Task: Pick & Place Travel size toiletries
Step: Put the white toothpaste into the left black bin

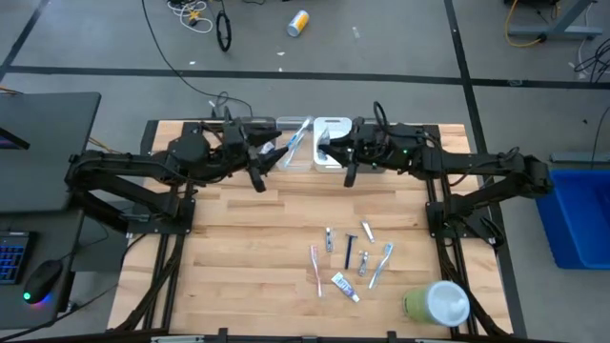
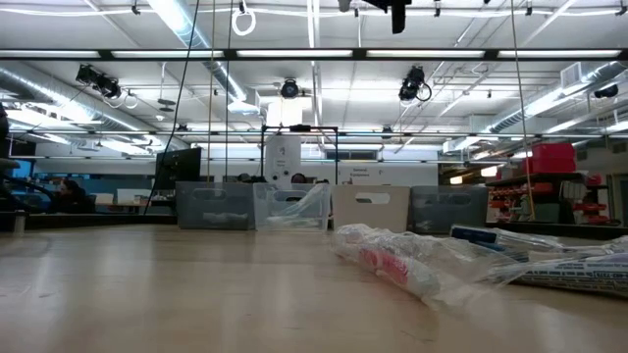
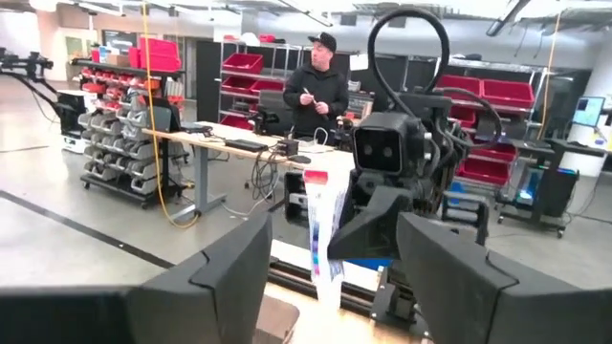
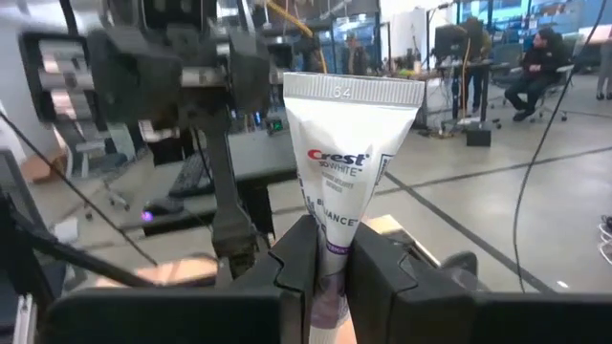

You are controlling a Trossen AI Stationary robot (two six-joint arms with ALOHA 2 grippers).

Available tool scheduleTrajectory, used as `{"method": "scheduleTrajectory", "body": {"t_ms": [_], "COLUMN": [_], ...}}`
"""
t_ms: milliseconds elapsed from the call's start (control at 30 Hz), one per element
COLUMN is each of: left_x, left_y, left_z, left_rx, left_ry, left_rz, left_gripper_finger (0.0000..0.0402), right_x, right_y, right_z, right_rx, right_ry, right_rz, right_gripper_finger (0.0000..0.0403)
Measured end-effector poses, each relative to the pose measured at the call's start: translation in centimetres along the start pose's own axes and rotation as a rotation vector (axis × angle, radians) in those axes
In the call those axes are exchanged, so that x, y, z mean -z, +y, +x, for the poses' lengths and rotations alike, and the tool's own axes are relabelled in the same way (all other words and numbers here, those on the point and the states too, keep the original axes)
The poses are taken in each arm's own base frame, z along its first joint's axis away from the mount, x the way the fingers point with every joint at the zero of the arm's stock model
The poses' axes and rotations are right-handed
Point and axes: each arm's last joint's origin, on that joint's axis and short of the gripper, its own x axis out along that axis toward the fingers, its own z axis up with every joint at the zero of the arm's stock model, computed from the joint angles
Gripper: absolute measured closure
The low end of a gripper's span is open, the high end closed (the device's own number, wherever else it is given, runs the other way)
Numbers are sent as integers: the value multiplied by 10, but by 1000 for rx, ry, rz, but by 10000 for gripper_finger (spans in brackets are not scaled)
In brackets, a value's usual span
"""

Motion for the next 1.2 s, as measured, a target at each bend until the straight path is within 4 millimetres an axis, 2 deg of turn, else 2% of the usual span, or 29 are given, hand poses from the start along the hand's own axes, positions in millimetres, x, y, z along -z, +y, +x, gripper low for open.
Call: {"method": "scheduleTrajectory", "body": {"t_ms": [167, 467, 833, 1200], "left_x": [8, 25, 26, 45], "left_y": [-5, -12, -12, -17], "left_z": [17, 41, 42, 55], "left_rx": [1, -10, -9, -9], "left_ry": [-40, -64, -75, -15], "left_rz": [-9, 36, 14, -5], "left_gripper_finger": [161, 166, 166, 153], "right_x": [-2, -22, -6, 3], "right_y": [0, 5, 12, 13], "right_z": [3, 8, 18, 24], "right_rx": [-3, -9, -29, -32], "right_ry": [-27, -14, 79, 106], "right_rz": [2, -30, -83, -94], "right_gripper_finger": [354, 354, 354, 354]}}
